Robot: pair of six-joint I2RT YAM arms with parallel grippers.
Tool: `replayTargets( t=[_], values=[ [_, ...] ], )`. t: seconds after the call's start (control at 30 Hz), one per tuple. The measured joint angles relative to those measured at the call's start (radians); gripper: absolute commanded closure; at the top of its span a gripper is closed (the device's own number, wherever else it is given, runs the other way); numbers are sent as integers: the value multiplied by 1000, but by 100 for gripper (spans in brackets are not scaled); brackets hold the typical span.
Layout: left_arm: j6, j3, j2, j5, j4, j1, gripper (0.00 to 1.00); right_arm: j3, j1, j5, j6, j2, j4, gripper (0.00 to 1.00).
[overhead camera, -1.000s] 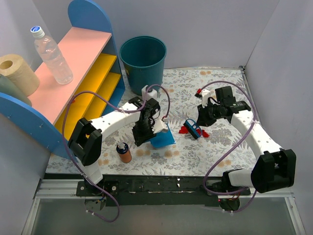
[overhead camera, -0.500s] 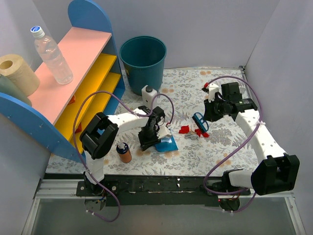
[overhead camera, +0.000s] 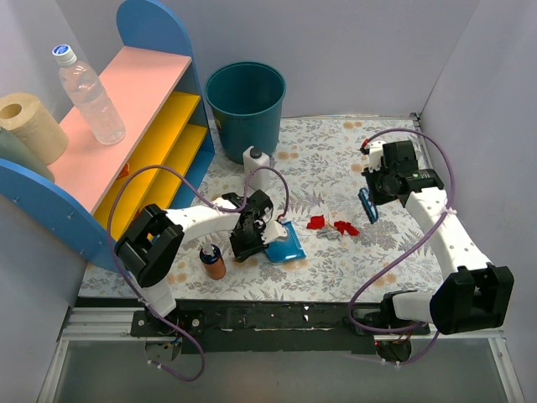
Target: Sweep away the paper scraps from the table
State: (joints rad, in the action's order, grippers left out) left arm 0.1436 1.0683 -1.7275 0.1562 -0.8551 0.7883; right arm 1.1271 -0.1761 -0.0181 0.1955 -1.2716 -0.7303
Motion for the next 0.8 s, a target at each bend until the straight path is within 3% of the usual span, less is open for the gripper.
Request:
replayTargets(
  t=[0.2, 0.53, 0.8],
  values=[
    [11, 29, -19, -5, -18, 0, 100, -34, 4, 150, -19, -23, 3, 99],
    [31, 239, -146, -41, -156, 0, 100, -65, -4, 165, -71, -100, 8, 99],
    [23, 312, -216, -78, -242, 0, 100, -99, -82, 123, -135, -119, 46, 99]
  ],
)
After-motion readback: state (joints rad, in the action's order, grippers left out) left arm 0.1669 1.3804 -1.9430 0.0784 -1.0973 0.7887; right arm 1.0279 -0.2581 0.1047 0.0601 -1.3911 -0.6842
